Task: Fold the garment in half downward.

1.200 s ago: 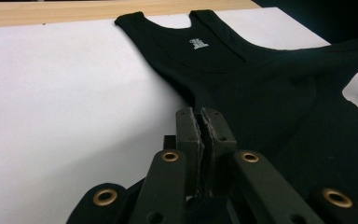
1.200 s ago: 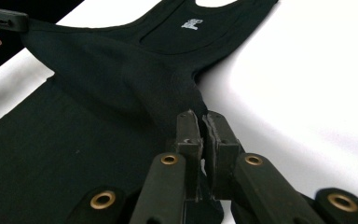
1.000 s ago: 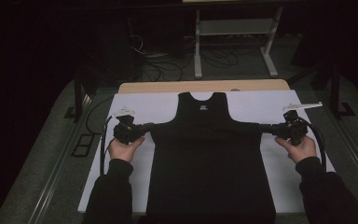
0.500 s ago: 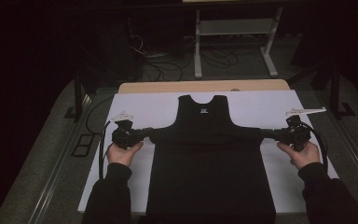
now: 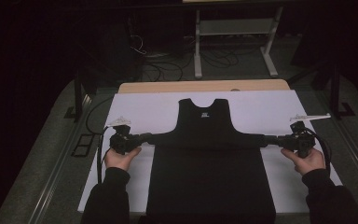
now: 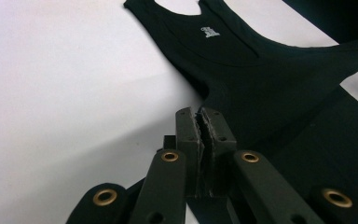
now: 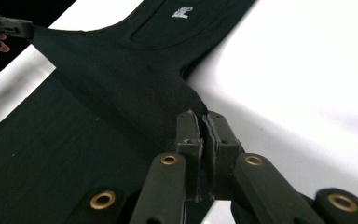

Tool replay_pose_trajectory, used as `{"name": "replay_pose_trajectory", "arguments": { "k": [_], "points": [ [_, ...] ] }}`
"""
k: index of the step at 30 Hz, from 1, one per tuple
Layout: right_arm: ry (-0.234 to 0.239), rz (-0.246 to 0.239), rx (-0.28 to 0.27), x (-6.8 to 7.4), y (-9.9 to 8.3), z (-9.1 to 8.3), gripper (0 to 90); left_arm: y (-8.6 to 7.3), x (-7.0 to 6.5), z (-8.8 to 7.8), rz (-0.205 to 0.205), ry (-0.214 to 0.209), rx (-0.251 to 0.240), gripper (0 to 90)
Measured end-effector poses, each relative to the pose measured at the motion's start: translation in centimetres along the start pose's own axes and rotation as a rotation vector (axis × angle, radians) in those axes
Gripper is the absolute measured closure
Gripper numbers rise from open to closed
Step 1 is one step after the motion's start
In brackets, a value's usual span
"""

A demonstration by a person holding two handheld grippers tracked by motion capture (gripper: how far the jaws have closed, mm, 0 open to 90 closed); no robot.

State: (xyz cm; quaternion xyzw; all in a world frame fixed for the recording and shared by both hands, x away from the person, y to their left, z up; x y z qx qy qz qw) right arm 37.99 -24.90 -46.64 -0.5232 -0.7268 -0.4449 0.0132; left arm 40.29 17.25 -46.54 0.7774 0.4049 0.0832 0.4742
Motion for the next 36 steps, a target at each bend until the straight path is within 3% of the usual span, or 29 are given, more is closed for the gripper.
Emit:
{"name": "replay_pose_trajectory", "arguments": {
  "k": [31,36],
  "points": [
    [0.01,0.033,0.067,0.9,-3.1,-0.4,84.0,-2.9,-1.9,-1.1,-0.013,-0.061,0.08,84.9],
    [0.014,0.043,0.086,1.0,-3.6,-0.5,83.9,-3.6,-2.1,-1.1,-0.016,-0.072,0.111,84.9]
  ]
}}
Point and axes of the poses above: each handheld gripper's, and its own axes: z roughly forward along the jaws, y roughly out of its top, x roughly to its left, the point moved 10 cm from there along z, roughly forward along the jaws, and after that the axes turned 6 degrees about z, right-handed, at the moved point
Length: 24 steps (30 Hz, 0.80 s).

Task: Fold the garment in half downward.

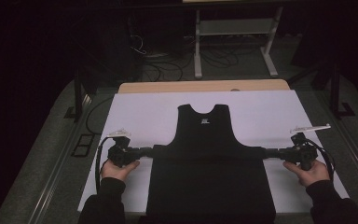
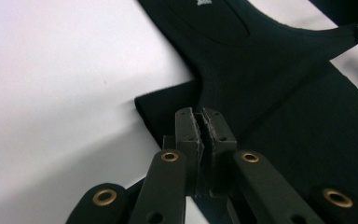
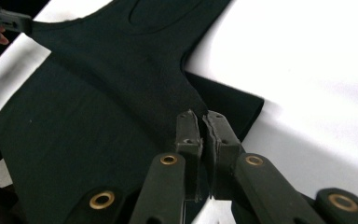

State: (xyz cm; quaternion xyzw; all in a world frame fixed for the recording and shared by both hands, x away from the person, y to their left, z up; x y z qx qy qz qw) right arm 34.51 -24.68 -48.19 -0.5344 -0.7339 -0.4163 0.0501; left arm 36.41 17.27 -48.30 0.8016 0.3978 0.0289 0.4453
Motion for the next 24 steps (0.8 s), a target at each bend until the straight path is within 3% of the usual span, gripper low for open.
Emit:
{"name": "replay_pose_trajectory", "arguments": {
  "k": [24],
  "points": [
    [-0.016,0.01,0.055,-0.2,-2.1,0.5,83.6,-1.6,-0.5,0.2,-0.016,-0.02,0.074,84.5]
  ]
}}
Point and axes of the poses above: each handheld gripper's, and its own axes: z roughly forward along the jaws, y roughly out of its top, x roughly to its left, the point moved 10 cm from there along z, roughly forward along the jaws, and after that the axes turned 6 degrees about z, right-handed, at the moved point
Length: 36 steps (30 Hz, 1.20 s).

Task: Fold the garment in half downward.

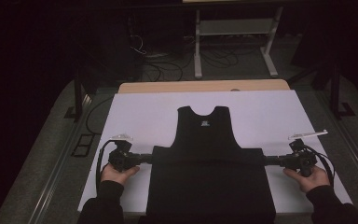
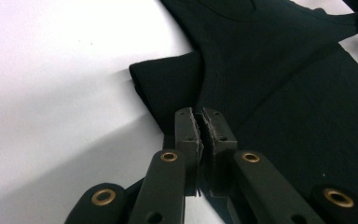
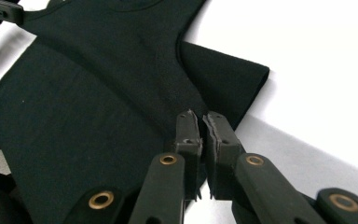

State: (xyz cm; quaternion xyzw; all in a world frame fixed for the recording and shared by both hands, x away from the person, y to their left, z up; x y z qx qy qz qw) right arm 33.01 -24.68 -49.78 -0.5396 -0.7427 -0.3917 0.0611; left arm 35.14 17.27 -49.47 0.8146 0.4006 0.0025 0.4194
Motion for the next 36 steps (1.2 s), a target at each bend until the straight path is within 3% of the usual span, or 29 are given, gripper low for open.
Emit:
{"name": "replay_pose_trajectory", "arguments": {
  "k": [18,24,28,32,36],
  "points": [
    [-0.01,0.007,0.059,-0.1,-0.8,0.7,83.4,-0.6,0.2,0.4,-0.002,0.001,0.033,83.9],
    [-0.006,0.013,0.056,0.0,-0.8,0.6,81.2,-0.5,0.2,0.4,-0.005,0.0,0.022,82.1],
    [-0.024,0.006,0.04,0.0,-0.7,0.5,70.5,-0.3,0.3,0.2,-0.001,0.007,0.006,75.3],
    [-0.035,-0.014,-0.019,0.1,0.0,0.0,58.3,0.0,0.5,0.0,0.007,0.03,-0.007,64.6],
    [-0.047,-0.041,-0.079,0.4,1.0,-0.6,40.4,0.5,0.5,-0.3,0.017,0.033,-0.033,51.8]
  ]
}}
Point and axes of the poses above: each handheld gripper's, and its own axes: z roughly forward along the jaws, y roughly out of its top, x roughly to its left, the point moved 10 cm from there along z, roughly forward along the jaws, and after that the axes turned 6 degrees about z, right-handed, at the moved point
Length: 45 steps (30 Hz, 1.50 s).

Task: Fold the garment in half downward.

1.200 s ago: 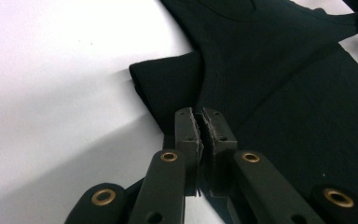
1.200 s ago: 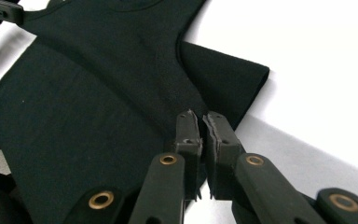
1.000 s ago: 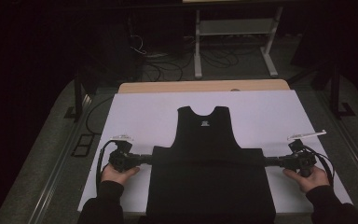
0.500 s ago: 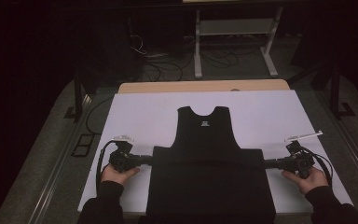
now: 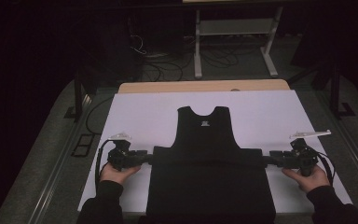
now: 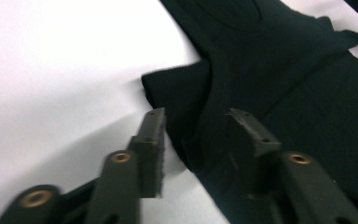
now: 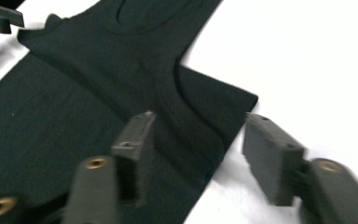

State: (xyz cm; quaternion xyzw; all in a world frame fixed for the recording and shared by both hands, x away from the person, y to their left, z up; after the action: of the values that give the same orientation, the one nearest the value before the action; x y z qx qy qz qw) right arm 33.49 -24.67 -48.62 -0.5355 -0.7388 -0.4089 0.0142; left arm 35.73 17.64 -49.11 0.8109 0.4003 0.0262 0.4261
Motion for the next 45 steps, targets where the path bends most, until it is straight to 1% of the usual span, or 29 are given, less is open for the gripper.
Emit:
{"name": "replay_pose_trajectory", "arguments": {
  "k": [2,3,5,7,8,9,10,13,17,19,23,26,27,28,30,33,34,39,42,45],
  "points": [
    [-0.004,-0.007,-0.011,0.0,0.3,-0.1,33.3,0.4,0.1,-0.2,0.009,0.01,-0.016,46.5],
    [-0.004,-0.007,-0.011,0.0,0.3,-0.1,33.3,0.6,0.1,-0.3,0.011,0.012,-0.024,46.5],
    [-0.013,-0.015,-0.021,0.0,0.7,-0.2,25.8,0.9,0.2,-0.5,0.018,0.014,-0.039,42.6],
    [-0.025,-0.036,-0.038,-0.1,1.1,-0.2,18.5,1.3,0.1,-0.6,0.034,0.017,-0.041,38.9],
    [-0.027,-0.037,-0.045,-0.1,1.4,-0.3,16.9,1.4,0.0,-0.6,0.039,0.015,-0.044,37.1],
    [-0.026,-0.043,-0.051,-0.2,1.5,-0.3,15.3,1.5,-0.1,-0.7,0.051,0.002,-0.047,34.5],
    [-0.027,-0.041,-0.058,-0.2,1.7,-0.3,13.8,1.7,-0.1,-0.7,0.056,-0.001,-0.051,32.9],
    [-0.029,-0.046,-0.071,-0.3,2.2,-0.4,12.1,2.1,-0.2,-0.6,0.074,-0.004,-0.056,30.6],
    [-0.041,-0.053,-0.074,-0.5,2.6,-0.5,2.8,2.4,-0.1,-0.6,0.076,-0.001,-0.06,26.7],
    [-0.05,-0.061,-0.084,-0.5,2.8,-0.6,0.0,2.4,0.0,-0.6,0.076,0.002,-0.057,23.5],
    [-0.05,-0.087,-0.097,-0.3,3.3,-0.8,0.0,2.7,0.1,-0.5,0.085,0.004,-0.056,17.0],
    [-0.05,-0.101,-0.109,-0.1,3.7,-0.9,0.0,2.9,0.0,-0.4,0.09,0.013,-0.064,9.7],
    [-0.048,-0.108,-0.108,-0.1,3.8,-1.0,0.0,2.9,0.0,-0.3,0.092,0.009,-0.063,6.7],
    [-0.05,-0.11,-0.111,-0.1,4.0,-1.0,0.0,2.9,-0.1,-0.1,0.089,0.009,-0.054,3.7],
    [-0.044,-0.119,-0.111,0.0,4.1,-0.9,0.0,3.0,-0.3,0.0,0.103,0.018,-0.046,0.4],
    [-0.045,-0.13,-0.107,0.1,4.4,-0.8,0.0,3.3,-0.5,0.1,0.119,0.022,-0.05,0.0],
    [-0.042,-0.133,-0.109,0.2,4.5,-0.8,0.0,3.5,-0.5,0.1,0.122,0.023,-0.059,0.0],
    [-0.04,-0.143,-0.118,0.5,4.9,-0.9,0.0,3.7,-0.4,0.0,0.138,0.036,-0.068,0.0],
    [-0.032,-0.17,-0.125,0.8,5.2,-0.9,0.0,3.9,-0.5,-0.1,0.139,0.026,-0.083,0.0],
    [-0.028,-0.19,-0.135,1.3,5.6,-0.9,0.0,4.0,-0.7,-0.1,0.157,0.028,-0.08,0.0]
  ]
}}
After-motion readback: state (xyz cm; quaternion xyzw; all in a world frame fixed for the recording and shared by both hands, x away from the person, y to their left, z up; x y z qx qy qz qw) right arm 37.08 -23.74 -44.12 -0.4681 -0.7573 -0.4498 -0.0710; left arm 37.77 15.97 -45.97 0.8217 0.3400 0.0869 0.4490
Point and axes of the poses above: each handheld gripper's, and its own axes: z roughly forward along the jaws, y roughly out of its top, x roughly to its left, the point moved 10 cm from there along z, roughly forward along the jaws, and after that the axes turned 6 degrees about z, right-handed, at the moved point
